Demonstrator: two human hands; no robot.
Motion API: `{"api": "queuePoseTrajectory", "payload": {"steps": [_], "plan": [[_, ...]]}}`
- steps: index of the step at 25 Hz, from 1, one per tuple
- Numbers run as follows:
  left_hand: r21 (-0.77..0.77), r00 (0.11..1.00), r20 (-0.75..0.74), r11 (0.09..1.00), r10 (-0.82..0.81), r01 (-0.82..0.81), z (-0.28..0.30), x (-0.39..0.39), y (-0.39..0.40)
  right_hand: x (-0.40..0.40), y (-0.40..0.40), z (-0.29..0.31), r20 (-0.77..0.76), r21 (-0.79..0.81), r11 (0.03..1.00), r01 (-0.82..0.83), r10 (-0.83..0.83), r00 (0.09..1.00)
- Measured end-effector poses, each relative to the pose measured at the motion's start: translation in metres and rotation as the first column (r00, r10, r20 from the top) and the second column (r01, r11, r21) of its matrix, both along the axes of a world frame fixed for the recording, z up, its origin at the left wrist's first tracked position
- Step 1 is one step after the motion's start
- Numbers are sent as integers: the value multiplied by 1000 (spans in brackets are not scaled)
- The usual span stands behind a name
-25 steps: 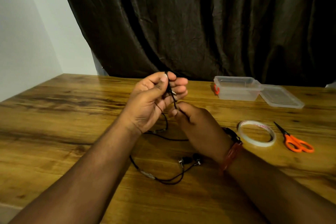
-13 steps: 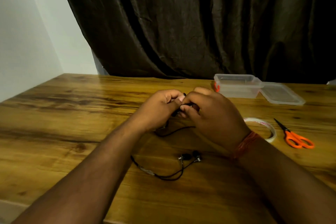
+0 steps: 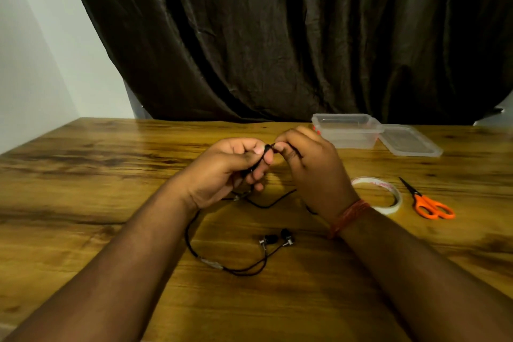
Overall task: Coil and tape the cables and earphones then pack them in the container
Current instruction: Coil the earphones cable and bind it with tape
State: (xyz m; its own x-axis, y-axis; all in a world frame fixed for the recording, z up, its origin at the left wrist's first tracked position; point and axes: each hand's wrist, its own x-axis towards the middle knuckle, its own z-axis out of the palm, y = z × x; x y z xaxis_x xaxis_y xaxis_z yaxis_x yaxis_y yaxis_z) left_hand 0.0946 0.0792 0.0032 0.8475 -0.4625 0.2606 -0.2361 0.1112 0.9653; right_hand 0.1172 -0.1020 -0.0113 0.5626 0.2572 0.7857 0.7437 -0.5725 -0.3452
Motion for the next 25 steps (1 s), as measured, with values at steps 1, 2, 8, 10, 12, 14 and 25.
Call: {"api": "queuePoseTrajectory", "payload": {"steps": [1,2,8,10,12,14,25], "plan": [[-82,1000,11,996,-17,18,1,0,-1,-1,4,-2,-111,81,996,-46,55,992],[-181,1000,23,983,-12,16,2,0,-3,-5,10,-5,-264,160,982,-100,140,954],[-410,935,-5,852,355,-326,-1,13,-6,-19,22,-12,-446,27,962,-273,256,858],[-204,872,122,872,473,-445,-4,15,-10,-16,18,-7,-300,-79,982,-170,140,944],[45,812,311,845,495,-532,-9,16,-13,-13,12,-1,-244,-19,993,-118,110,963],[218,835,369,835,408,-505,-12,16,-13,-10,7,2,-188,20,995,-95,97,977],[-245,997,-76,970,-31,12,-5,4,-9,3,8,-5,-428,318,934,-161,293,855]]}}
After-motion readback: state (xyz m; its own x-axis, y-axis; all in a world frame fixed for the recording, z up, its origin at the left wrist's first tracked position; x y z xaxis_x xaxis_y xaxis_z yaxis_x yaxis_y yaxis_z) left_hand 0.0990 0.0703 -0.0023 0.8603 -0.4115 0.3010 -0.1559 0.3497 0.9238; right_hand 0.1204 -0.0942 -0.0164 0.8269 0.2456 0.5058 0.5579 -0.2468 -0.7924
